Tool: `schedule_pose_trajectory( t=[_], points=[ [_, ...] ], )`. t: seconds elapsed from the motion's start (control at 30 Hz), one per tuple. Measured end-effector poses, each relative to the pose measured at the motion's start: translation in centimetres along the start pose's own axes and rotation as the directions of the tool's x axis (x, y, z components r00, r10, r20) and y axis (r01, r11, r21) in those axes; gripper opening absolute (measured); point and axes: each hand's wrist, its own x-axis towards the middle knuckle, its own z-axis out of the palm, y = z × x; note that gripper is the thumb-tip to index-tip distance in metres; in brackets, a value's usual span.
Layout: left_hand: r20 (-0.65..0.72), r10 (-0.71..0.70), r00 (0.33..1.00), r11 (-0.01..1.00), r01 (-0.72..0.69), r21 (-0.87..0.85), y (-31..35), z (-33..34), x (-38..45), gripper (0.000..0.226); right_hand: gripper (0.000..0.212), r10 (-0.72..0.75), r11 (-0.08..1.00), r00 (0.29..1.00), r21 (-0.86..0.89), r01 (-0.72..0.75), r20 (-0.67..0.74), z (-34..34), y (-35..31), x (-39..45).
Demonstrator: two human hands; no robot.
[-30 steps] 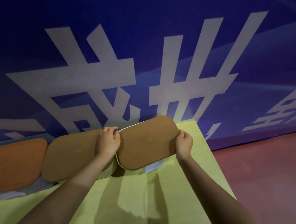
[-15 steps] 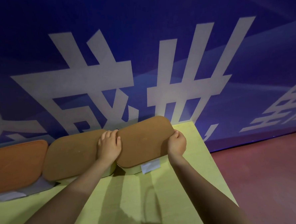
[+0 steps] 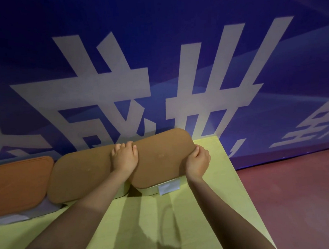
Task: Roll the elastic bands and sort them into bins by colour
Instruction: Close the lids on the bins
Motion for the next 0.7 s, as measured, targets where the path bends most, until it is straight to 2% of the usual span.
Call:
schedule_pose_trajectory(
  t=[0.17, 0.4, 0.5, 0.7],
  points=[
    [-0.061, -0.048, 0.997, 0.999, 0.048, 0.005, 0.7, 0.9, -0.2, 0.036, 0.029, -0.128, 0.991, 0.99, -0.026, 0.13, 0.058, -0.3, 1.2, 0.0],
    [-0.102, 0.021, 0.995, 1.0, -0.023, -0.019, 0.8, 1.0, -0.4, 0.035, 0.033, -0.2, 0.977, 0.979, -0.063, 0.203, 0.046, -1.0, 2.3, -0.3],
    [-0.059, 0.085, 0.995, 0.996, -0.085, -0.002, 0.7, 0.3, 0.0, 0.036, 0.041, -0.236, 0.967, 0.971, -0.095, 0.237, 0.021, -1.2, 2.7, -0.4],
    [-0.021, 0.093, 0.995, 0.995, -0.094, -0.019, 1.1, -0.1, -0.4, 0.032, 0.029, -0.221, 0.972, 0.975, -0.081, 0.222, 0.015, -1.4, 2.2, -0.1]
  ],
)
